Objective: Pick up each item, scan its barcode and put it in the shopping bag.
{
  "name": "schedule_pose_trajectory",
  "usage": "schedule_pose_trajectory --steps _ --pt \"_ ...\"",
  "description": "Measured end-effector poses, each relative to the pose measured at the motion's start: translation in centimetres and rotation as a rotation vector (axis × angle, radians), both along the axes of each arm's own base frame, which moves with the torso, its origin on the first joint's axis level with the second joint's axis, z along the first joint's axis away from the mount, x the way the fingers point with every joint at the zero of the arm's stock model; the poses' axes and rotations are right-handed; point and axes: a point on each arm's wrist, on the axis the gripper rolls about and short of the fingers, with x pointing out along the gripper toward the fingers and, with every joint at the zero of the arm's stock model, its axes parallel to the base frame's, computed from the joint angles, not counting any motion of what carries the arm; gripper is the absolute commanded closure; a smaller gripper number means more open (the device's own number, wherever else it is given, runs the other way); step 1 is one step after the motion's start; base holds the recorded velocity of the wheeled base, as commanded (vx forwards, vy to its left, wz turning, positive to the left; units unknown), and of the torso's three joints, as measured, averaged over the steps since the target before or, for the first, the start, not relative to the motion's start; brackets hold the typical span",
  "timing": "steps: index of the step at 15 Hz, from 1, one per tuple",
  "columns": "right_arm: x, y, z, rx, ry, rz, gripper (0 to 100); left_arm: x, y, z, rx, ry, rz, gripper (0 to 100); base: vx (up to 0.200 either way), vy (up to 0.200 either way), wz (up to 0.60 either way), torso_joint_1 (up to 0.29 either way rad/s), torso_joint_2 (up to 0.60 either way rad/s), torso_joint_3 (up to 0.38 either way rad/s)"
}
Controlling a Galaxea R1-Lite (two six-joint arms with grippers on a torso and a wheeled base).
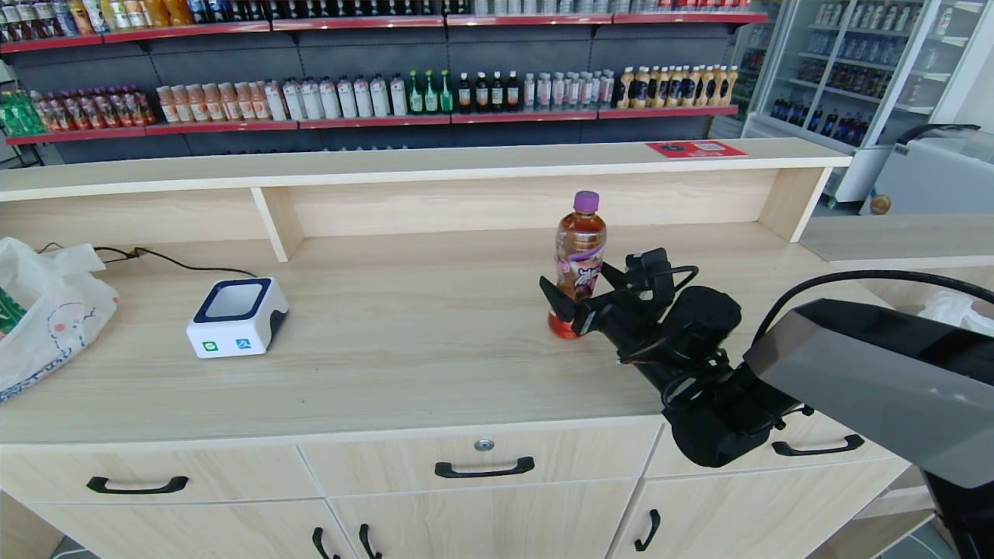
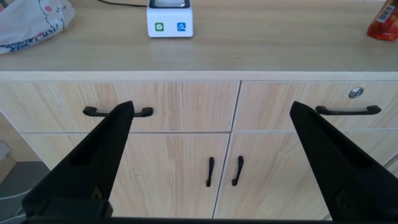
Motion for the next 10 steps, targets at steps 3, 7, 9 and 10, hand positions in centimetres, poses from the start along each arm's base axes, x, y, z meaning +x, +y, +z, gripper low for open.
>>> schedule_pose_trajectory --steps 3,7,9,10 --pt "0.03 -0.03 -0.02 0.000 0.000 -0.001 0 0.00 0.00 0.00 0.004 0.000 0.000 0 0.000 0.000 0.00 0.000 0.00 0.000" --pt "0.13 -0.18 -0.04 0.000 0.000 -0.005 0 0.00 0.00 0.00 0.007 0.000 0.000 0 0.000 0.000 0.00 0.000 0.00 0.000" --pt "0.33 -0.49 -0.08 0.001 0.000 -0.013 0 0.00 0.00 0.01 0.009 -0.001 0.000 0 0.000 0.000 0.00 0.000 0.00 0.000" --pt "0.45 -0.62 -0.08 0.002 -0.002 -0.016 0 0.00 0.00 0.02 0.009 -0.002 0.000 0 0.000 0.000 0.00 0.000 0.00 0.000"
